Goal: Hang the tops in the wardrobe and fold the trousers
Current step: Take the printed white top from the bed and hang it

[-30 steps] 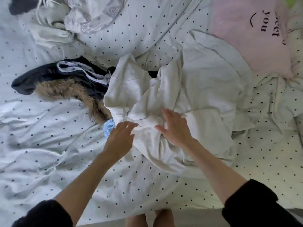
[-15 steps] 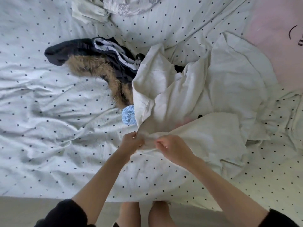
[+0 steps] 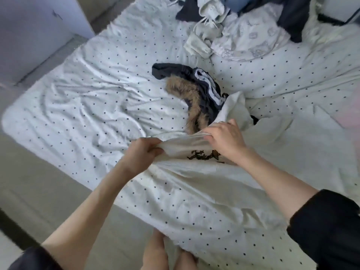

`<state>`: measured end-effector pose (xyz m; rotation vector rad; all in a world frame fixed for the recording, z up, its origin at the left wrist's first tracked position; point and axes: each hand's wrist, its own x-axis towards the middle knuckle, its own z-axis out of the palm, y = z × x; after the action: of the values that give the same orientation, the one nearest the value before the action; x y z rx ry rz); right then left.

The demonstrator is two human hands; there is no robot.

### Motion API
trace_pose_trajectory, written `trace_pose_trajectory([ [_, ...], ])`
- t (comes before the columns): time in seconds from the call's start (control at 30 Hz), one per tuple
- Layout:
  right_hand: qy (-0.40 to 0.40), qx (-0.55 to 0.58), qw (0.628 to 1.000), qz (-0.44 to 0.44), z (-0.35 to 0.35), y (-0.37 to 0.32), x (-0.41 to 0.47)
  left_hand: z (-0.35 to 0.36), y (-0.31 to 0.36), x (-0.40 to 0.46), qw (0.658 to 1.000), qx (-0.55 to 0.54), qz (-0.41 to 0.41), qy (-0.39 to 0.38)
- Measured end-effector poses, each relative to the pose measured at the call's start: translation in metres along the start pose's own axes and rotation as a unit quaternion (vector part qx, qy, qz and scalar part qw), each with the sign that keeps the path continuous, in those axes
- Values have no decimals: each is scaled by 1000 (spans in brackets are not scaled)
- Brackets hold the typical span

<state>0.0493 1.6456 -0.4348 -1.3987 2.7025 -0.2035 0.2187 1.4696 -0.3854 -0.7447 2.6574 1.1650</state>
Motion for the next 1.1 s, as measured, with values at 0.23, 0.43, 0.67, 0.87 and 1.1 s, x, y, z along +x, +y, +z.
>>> trace_pose_trajectory([
  [0.23, 52, 104, 993, -31, -152, -82, 57, -132, 5, -55, 981, 33, 0, 190],
  [0.43, 82, 151, 976, -134, -262, -219, 105, -280, -6, -146, 916, 50, -2, 397],
  [0.67, 96, 160, 953, -238, -325, -410, 162, -428, -76, -249, 829, 51, -8, 556],
  [0.87, 128, 150, 940, -277, -329, -550, 210, -525, -156, -300, 817, 50, -25, 574],
  [1.1, 107, 189, 923, -317, -319, -660, 263, -603, -237, -316, 820, 6, -62, 570],
])
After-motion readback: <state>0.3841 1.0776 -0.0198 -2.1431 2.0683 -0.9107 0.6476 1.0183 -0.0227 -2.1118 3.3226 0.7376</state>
